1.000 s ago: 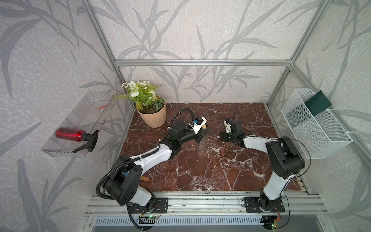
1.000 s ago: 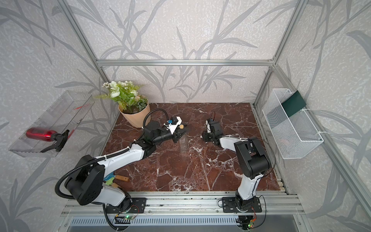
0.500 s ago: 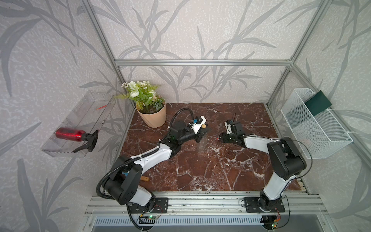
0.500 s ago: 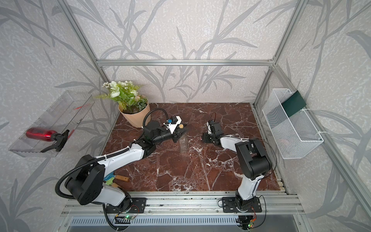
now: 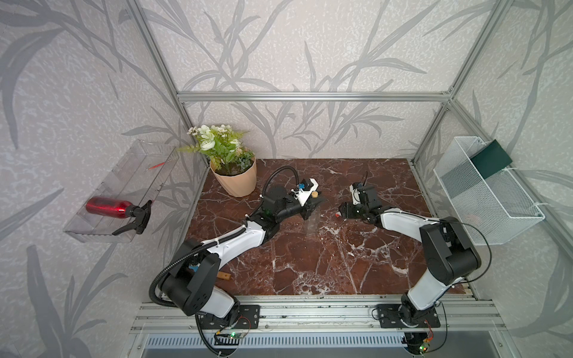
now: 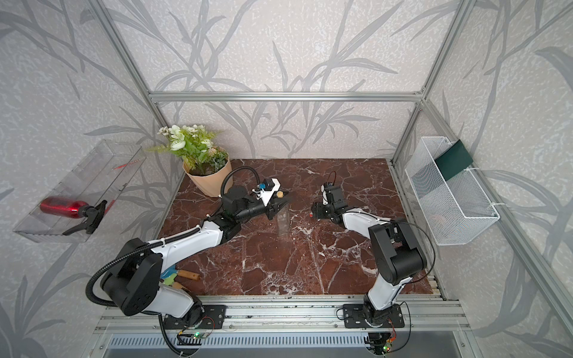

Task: Remove the label from the bottle
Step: Place the label at the center of the board, then place the bottle at the center of the board.

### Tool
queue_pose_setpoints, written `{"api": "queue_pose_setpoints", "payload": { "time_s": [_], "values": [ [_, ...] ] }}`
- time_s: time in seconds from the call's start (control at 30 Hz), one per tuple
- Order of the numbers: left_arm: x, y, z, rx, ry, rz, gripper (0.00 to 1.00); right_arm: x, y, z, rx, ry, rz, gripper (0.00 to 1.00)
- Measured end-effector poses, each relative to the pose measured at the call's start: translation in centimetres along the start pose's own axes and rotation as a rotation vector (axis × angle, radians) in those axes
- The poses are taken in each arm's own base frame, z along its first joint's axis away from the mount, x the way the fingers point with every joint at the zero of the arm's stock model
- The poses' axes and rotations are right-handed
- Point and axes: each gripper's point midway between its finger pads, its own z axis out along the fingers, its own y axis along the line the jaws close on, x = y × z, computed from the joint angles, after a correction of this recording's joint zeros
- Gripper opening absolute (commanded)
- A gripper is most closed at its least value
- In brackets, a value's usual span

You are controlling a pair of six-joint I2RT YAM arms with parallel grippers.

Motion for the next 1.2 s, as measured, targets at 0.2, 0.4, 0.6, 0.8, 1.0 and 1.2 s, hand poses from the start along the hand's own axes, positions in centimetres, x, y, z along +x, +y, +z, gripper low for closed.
{"api": "queue_pose_setpoints", "payload": {
  "time_s": [0.2,0.4,0.6,0.8,1.0,1.2],
  "values": [
    [0.0,0.2,0.0,-0.004,0.001,-0.010,0.02,0.1,0.0,-0.1,-0.003,0.000,0.000,0.72],
    [0.0,0.4,0.2,-0.004,0.002,-0.020,0.12,-0.1,0.4,-0.1,-0.025,-0.005,-0.002,0.72],
    [0.0,0.5,0.1,-0.006,0.003,-0.025,0.21,-0.2,1.4,0.0,-0.053,-0.010,-0.013,0.72],
    [0.1,0.7,-0.1,-0.014,0.007,-0.035,0.29,-0.6,2.6,-0.1,-0.082,-0.018,-0.029,0.72],
    [1.1,0.7,-0.3,-0.021,0.042,-0.058,0.36,-1.1,3.7,-0.3,-0.110,-0.030,-0.042,0.72],
    [2.4,0.7,-0.4,-0.026,0.079,-0.087,0.42,-1.5,4.4,-0.4,-0.129,-0.037,-0.049,0.72]
  ]
}}
